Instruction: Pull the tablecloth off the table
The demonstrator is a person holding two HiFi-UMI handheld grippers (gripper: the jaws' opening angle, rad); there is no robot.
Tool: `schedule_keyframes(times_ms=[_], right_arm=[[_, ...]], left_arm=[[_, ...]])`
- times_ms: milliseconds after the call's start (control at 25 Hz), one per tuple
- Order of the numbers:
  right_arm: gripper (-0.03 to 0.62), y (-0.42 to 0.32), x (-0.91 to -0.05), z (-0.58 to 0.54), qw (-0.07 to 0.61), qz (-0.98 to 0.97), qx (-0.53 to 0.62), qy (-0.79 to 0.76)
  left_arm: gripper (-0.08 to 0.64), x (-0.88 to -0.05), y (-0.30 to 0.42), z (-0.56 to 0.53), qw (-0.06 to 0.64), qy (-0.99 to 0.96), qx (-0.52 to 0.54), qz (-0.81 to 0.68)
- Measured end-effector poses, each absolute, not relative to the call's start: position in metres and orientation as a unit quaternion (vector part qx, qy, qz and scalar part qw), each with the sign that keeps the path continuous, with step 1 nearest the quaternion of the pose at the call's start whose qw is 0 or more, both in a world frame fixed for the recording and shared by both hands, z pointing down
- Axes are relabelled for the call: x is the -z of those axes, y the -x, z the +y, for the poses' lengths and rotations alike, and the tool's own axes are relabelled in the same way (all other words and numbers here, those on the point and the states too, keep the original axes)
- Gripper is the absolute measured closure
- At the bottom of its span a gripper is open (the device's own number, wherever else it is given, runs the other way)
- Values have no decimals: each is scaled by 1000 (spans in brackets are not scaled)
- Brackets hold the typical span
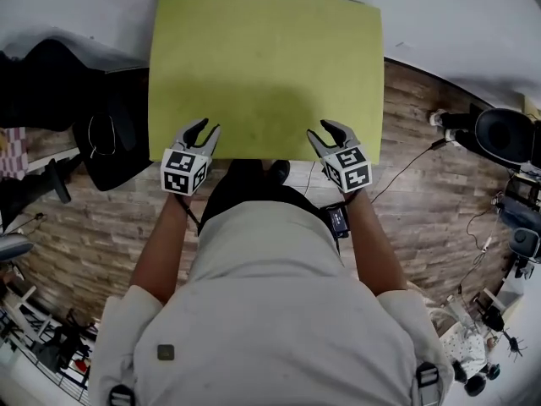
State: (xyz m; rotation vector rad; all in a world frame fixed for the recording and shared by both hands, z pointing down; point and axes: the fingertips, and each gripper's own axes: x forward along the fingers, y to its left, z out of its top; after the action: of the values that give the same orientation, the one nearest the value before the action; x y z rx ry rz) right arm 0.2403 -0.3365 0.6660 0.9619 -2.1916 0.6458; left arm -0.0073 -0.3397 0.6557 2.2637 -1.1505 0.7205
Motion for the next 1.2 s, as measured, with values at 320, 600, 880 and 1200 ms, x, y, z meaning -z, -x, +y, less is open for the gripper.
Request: schedule_keyframes(times_ms=[320,600,880,1200], right_arm=[[285,-267,-752,-327,398,-785,-306,-362],[219,-281,-796,-325,454,-753,-325,-349],[206,-282,-809,-329,477,-736,-322,-358],[233,-283,-811,-329,496,-725,-303,-370]], left_arm=[[310,-736,27,-334,292,-797,-352,-394],[221,-782,43,-334,331,-761,-396,-393],[201,-804,51,-336,341,-742,-410,-405],[207,-812,52,-339,318,-725,-430,-433]])
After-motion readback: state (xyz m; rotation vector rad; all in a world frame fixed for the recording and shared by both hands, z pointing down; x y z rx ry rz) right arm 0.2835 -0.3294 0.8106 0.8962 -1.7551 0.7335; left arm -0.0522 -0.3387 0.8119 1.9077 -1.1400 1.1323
